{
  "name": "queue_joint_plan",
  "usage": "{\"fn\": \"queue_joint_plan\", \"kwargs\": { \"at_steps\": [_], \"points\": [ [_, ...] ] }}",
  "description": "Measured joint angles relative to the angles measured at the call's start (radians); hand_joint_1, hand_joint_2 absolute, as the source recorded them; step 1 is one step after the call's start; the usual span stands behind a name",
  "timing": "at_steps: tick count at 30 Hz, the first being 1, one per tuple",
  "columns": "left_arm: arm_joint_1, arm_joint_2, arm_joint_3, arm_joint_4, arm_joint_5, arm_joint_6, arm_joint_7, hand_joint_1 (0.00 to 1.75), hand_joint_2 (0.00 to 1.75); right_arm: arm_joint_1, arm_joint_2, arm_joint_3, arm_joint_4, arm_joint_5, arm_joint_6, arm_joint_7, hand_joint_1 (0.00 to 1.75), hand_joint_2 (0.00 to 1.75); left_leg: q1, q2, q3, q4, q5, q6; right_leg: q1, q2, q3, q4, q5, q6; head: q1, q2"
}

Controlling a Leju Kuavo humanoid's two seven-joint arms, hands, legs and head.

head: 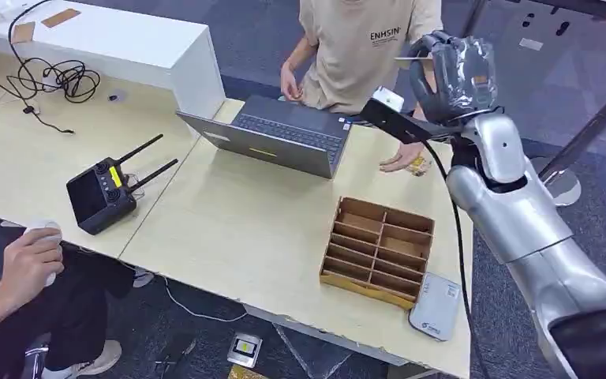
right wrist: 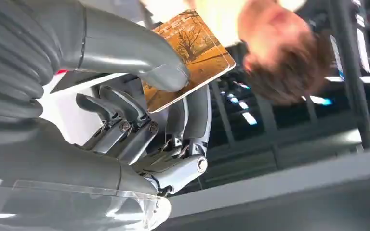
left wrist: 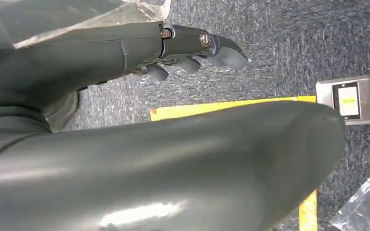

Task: Pass the card to the sensor for recognition and then transmit it.

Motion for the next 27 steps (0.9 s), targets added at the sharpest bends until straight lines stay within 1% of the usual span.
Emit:
{"fn": "queue_joint_plan", "kwargs": {
  "at_steps": [4,9,20,21,22,23,25,26,27],
  "points": [
    [-0.002,0.000,-0.001,0.000,0.005,0.000,0.000,0.00,0.00,-0.008,0.001,0.024,0.072,0.001,0.008,0.002,1.75,1.75,0.000,0.000,0.000,0.000,0.000,0.000,0.000,0.000,0.000,0.000,0.000,0.000,0.000,0.000],
    [-0.002,0.000,-0.001,0.000,0.008,0.000,0.000,0.00,0.00,-0.013,0.003,0.046,0.133,0.006,0.019,0.002,1.75,1.75,0.000,0.000,0.000,0.000,0.000,0.000,0.000,0.000,0.000,0.000,0.000,0.000,0.000,0.000],
    [-0.002,0.000,-0.002,0.000,0.008,0.000,-0.001,0.00,0.00,-0.016,0.005,0.076,0.204,0.005,0.023,0.002,1.75,1.75,0.000,0.000,0.000,0.000,0.000,0.000,0.000,0.000,0.000,0.000,0.000,0.000,0.000,0.000],
    [-0.002,0.000,-0.003,0.000,0.008,0.000,-0.001,0.00,0.00,-0.016,0.005,0.080,0.209,0.005,0.023,0.002,0.98,1.75,0.000,0.000,0.000,0.001,0.000,0.000,0.000,0.000,0.000,0.000,0.000,0.000,0.000,0.000],
    [-0.002,0.000,-0.004,0.000,0.008,0.000,-0.001,0.00,0.00,-0.016,0.005,0.083,0.212,0.005,0.024,0.002,0.03,1.75,0.000,0.000,0.000,0.001,0.000,0.000,0.000,0.000,0.000,0.000,0.000,0.000,0.000,0.000],
    [-0.002,0.000,-0.005,0.000,0.007,0.000,-0.001,0.00,0.00,-0.017,0.005,0.086,0.217,0.004,0.025,0.002,0.00,1.75,0.000,0.000,0.000,0.001,0.000,0.000,0.000,0.000,0.000,0.000,0.000,0.000,0.000,0.000],
    [-0.002,0.000,-0.008,0.000,0.005,0.000,-0.001,0.00,0.00,-0.016,0.006,0.090,0.223,0.004,0.026,0.002,0.00,1.75,0.000,0.000,0.000,0.001,0.000,0.000,0.000,0.000,0.000,0.000,0.000,0.000,0.000,0.000],
    [-0.002,0.000,-0.008,0.000,0.004,0.000,-0.001,0.00,0.00,-0.016,0.006,0.092,0.225,0.002,0.025,0.002,0.00,0.00,0.000,0.000,0.000,0.001,0.000,0.000,0.000,0.000,0.000,0.000,0.000,0.000,0.000,0.000],
    [-0.002,0.000,-0.010,0.000,0.001,0.000,-0.001,0.00,0.00,-0.016,0.007,0.092,0.228,-0.002,0.024,0.001,0.00,0.00,0.000,0.000,0.000,0.001,0.000,0.000,0.000,0.000,0.000,0.000,0.000,0.000,0.000,0.000]
  ]
}}
